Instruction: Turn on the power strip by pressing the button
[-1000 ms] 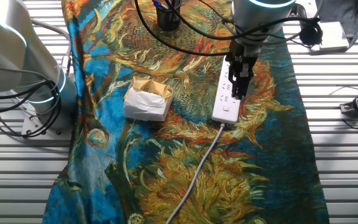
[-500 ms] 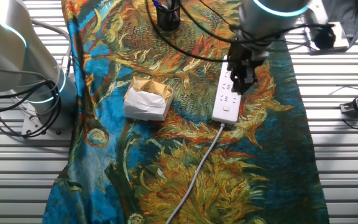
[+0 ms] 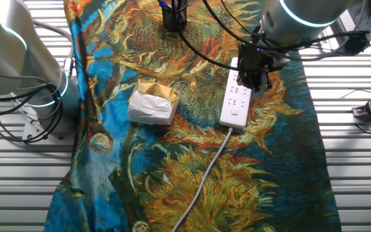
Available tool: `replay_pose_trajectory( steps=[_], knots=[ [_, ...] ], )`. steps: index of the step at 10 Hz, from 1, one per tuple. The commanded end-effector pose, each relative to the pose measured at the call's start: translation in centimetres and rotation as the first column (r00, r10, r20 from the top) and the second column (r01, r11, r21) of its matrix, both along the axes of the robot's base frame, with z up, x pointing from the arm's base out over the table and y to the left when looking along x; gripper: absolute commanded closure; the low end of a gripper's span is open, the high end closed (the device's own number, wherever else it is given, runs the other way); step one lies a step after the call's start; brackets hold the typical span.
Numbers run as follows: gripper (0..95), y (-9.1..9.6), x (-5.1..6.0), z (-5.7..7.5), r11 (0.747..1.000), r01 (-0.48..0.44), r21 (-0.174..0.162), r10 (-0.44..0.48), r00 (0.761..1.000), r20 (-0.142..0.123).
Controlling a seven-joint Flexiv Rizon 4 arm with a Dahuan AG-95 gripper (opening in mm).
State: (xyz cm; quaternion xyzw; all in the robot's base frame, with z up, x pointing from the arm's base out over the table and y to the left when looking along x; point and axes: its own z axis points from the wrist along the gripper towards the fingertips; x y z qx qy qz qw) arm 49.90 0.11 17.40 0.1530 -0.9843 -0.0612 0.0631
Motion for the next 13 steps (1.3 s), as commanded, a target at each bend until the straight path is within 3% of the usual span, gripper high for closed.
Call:
replay_pose_trajectory(
  steps=[1,4,9,12,13],
  knots=[
    [95.0,0.0,0.0,0.1,1.000,-0.001,0.002,0.001,1.000,0.000],
    [95.0,0.3,0.7,0.2,1.000,-0.008,0.008,0.008,1.000,-0.004],
    [95.0,1.0,4.9,0.7,0.999,-0.039,0.014,0.039,0.999,-0.037],
    [95.0,1.9,6.0,0.0,0.999,-0.040,0.011,0.040,0.998,-0.041],
    [95.0,2.2,6.4,-0.7,0.999,-0.040,0.008,0.040,0.997,-0.062]
  ],
)
